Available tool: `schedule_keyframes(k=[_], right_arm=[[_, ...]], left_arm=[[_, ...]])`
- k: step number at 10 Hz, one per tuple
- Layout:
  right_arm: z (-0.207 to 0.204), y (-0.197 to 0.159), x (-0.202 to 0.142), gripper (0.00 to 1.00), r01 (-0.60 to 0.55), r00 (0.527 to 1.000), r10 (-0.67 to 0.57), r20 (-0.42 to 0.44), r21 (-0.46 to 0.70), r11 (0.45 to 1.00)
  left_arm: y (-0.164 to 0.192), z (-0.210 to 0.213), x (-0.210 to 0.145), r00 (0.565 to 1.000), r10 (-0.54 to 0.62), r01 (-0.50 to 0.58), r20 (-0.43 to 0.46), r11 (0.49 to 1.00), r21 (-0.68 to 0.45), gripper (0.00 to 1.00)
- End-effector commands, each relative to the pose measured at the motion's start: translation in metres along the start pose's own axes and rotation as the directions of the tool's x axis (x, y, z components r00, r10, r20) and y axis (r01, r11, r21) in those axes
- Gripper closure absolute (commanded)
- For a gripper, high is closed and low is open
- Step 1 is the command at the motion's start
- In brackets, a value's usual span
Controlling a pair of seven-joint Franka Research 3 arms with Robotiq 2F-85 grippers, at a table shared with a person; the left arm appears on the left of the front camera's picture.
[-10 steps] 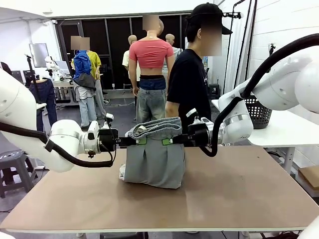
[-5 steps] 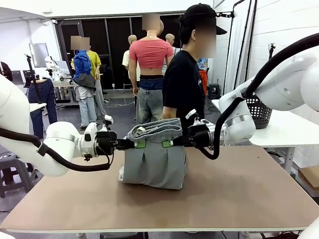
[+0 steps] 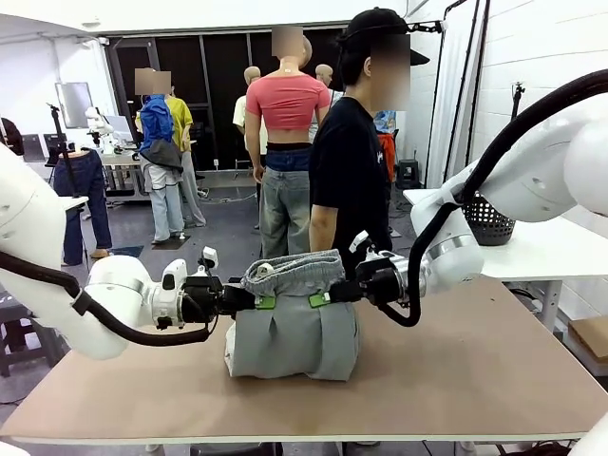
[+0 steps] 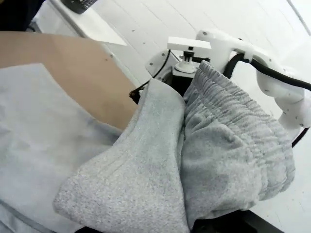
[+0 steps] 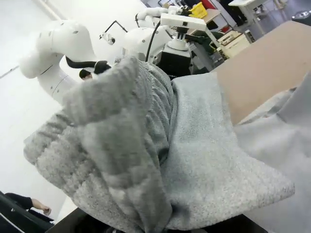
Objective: Fold the training pants.
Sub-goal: Fold the Training pants in half.
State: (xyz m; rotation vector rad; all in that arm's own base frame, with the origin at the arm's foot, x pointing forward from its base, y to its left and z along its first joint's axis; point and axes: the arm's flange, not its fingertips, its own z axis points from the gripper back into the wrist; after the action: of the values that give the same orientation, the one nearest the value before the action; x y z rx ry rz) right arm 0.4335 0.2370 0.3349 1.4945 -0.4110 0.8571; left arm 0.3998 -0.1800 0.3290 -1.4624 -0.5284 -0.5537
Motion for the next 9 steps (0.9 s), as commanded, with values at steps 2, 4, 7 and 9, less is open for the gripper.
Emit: schedule_keyframes(k=[2, 4, 7, 9], right_arm=[[0.002, -0.049, 0.018, 1.00, -0.004, 1.000, 0.006, 0.024, -0.083, 0.997], [0.006, -0.065, 0.030, 1.00, -0.036, 0.999, 0.040, 0.016, -0.188, 0.982], [0.003, -0.079, 0.046, 1.00, -0.043, 0.999, 0.048, 0.016, -0.201, 0.979], [0.006, -0.072, 0.043, 1.00, -0.036, 0.999, 0.041, 0.019, -0.180, 0.983]], left_arm=[[0.033, 0.019, 0.037, 0.998, -0.040, 0.034, 0.038, 0.987, 0.159, 1.00], [0.054, 0.014, 0.049, 0.995, -0.089, 0.083, 0.035, 0.984, 0.160, 1.00], [0.070, 0.020, 0.066, 0.997, -0.061, 0.055, 0.037, 0.988, 0.146, 1.00], [0.060, 0.010, 0.056, 0.998, -0.065, 0.061, 0.024, 0.986, 0.153, 1.00]])
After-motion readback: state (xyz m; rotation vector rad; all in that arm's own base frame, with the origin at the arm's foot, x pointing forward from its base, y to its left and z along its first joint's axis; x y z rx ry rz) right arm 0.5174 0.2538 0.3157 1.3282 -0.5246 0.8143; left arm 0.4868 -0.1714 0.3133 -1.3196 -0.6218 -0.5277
